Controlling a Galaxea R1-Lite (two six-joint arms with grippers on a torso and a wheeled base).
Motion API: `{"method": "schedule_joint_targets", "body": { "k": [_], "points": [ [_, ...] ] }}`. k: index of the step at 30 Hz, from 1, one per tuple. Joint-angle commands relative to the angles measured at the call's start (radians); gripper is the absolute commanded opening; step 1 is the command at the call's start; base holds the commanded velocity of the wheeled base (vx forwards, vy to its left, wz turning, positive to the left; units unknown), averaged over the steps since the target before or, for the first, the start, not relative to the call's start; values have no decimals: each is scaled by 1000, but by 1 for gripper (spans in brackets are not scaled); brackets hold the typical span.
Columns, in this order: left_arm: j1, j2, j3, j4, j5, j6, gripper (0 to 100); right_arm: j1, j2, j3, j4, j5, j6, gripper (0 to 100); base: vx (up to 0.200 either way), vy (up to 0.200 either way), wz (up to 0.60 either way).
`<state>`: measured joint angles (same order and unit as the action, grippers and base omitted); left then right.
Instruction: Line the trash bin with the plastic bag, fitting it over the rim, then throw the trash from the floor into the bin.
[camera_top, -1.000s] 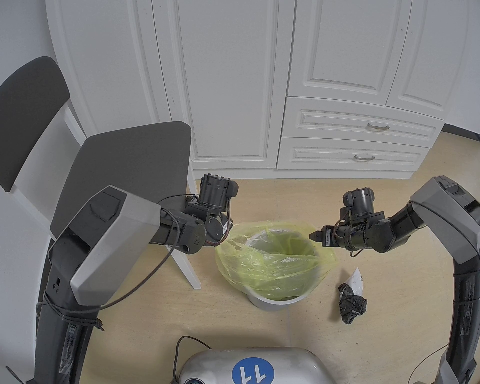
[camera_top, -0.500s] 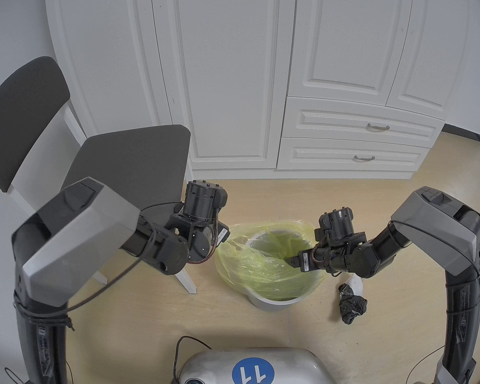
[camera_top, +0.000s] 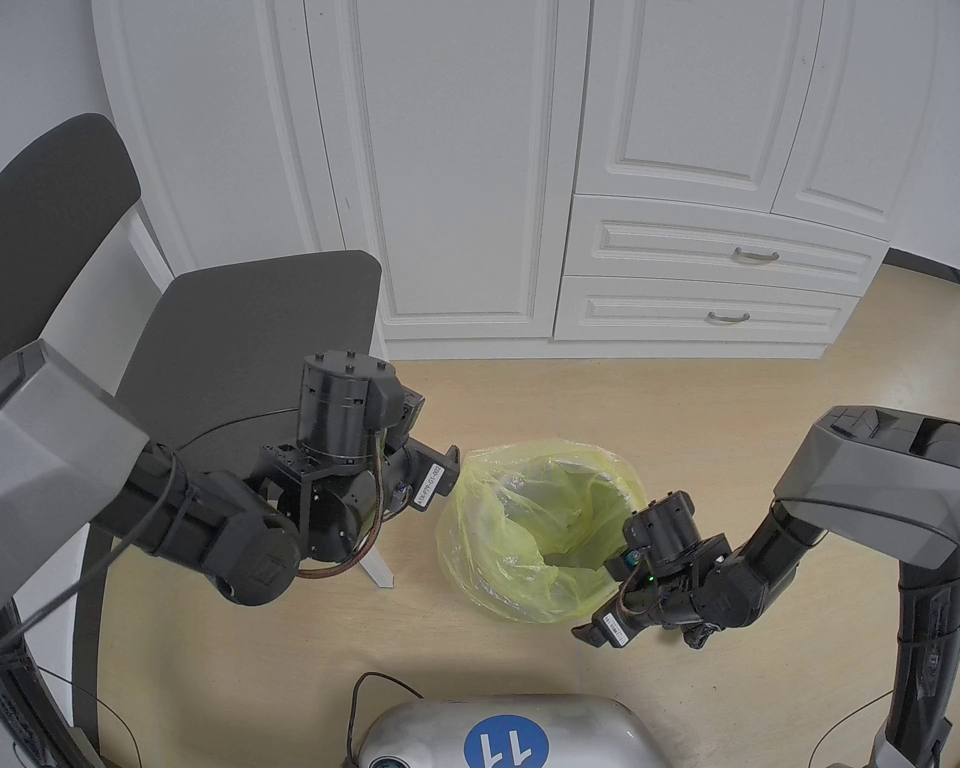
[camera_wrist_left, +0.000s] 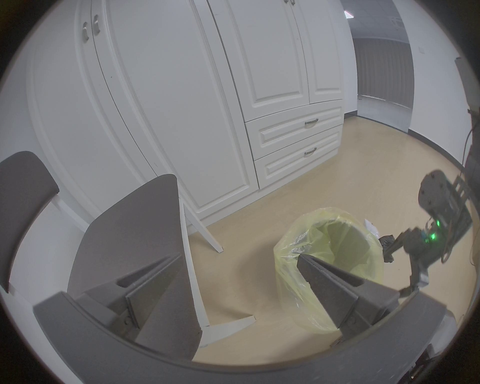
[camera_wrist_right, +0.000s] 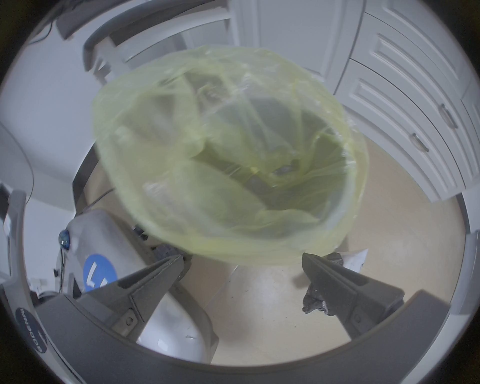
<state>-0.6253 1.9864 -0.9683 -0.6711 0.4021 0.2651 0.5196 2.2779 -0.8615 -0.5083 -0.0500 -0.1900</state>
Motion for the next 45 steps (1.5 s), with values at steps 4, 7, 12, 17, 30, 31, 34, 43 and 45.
{"method": "schedule_joint_targets", "body": {
  "k": [4, 7, 12, 17, 30, 31, 34, 43, 45],
  "points": [
    [-13, -38, 80, -39, -3, -6, 100, 54, 83, -25, -19, -11, 24, 100, 0, 0, 0],
    [-28, -24, 94, -39, -23, -7, 100, 56, 38, -13, -42, -11, 63, 100, 0, 0, 0],
    [-96, 89, 37, -39, -36, -9, 100, 45, -149, 62, -32, 4, 57, 100, 0, 0, 0],
    [-131, 216, -99, -4, -32, -7, 100, -27, -228, 67, -22, 68, 50, 100, 0, 0, 0],
    [-103, 476, -426, 354, -32, -1, 100, -293, -60, -179, 88, 84, 26, 100, 0, 0, 0],
    [-94, 477, -434, 384, -34, 0, 100, -299, -43, -191, 85, 84, 26, 100, 0, 0, 0],
    [-63, 477, -446, 449, -34, -1, 100, -306, 28, -234, 79, 82, 32, 100, 0, 0, 0],
    [-5, 477, -411, 453, -36, -7, 100, -334, 167, -347, 79, 55, 70, 100, 0, 0, 0],
    [6, 485, -412, 456, -37, -6, 100, -335, 192, -367, 79, 42, 81, 100, 0, 0, 0]
  ]
}}
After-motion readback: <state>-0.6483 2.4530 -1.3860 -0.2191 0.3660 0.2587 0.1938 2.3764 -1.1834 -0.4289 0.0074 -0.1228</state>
